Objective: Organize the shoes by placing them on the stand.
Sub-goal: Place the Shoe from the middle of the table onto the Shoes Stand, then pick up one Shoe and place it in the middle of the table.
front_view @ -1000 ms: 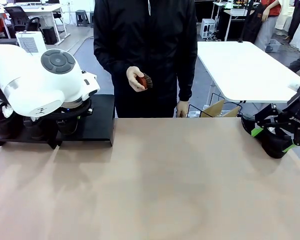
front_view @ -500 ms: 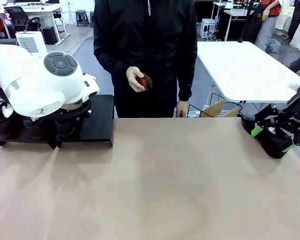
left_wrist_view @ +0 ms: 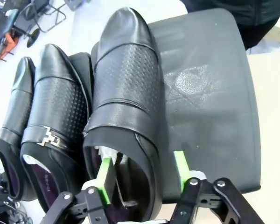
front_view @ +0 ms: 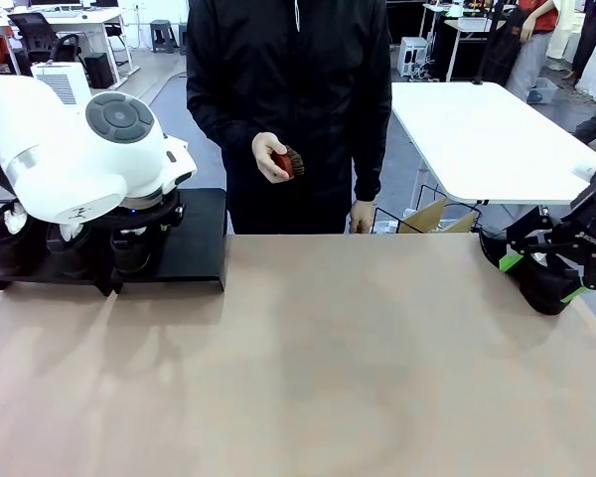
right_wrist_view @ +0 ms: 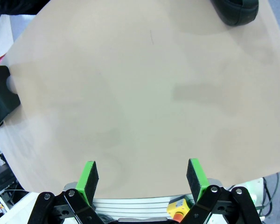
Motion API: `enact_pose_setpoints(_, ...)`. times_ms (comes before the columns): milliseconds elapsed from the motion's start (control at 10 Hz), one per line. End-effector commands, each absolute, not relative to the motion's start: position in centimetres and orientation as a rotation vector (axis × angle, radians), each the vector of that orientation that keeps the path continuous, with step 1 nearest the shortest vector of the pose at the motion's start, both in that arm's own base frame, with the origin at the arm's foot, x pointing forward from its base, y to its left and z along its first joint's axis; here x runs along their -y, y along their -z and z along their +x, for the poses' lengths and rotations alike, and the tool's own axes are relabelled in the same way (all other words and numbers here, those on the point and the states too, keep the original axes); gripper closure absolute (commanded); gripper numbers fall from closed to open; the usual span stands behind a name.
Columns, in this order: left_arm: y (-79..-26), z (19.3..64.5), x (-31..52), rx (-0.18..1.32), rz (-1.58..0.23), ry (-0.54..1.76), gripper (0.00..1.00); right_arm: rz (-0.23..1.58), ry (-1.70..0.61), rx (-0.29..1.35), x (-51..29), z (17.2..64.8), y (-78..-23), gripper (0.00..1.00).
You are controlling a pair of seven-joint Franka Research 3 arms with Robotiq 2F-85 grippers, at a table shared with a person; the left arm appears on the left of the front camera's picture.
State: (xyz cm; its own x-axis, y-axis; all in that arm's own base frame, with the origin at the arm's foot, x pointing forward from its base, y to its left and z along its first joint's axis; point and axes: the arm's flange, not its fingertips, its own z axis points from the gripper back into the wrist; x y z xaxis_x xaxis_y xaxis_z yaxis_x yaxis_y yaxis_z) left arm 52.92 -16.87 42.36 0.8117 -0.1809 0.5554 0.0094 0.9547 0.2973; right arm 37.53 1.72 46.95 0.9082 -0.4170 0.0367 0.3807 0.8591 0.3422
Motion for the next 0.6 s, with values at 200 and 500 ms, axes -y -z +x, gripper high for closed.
enact_pose_setpoints(200,-43.1,52.7,17.0,0.632,0.286,0.093,0.21,0.333,0.401,0.112,-1.6,37.6,-47.1,0.00)
enact_pose_setpoints(500,-43.1,52.7,17.0,0.632,0.286,0.093,0.21,0.333,0.401,0.112,-1.6,37.6,-47.1,0.00)
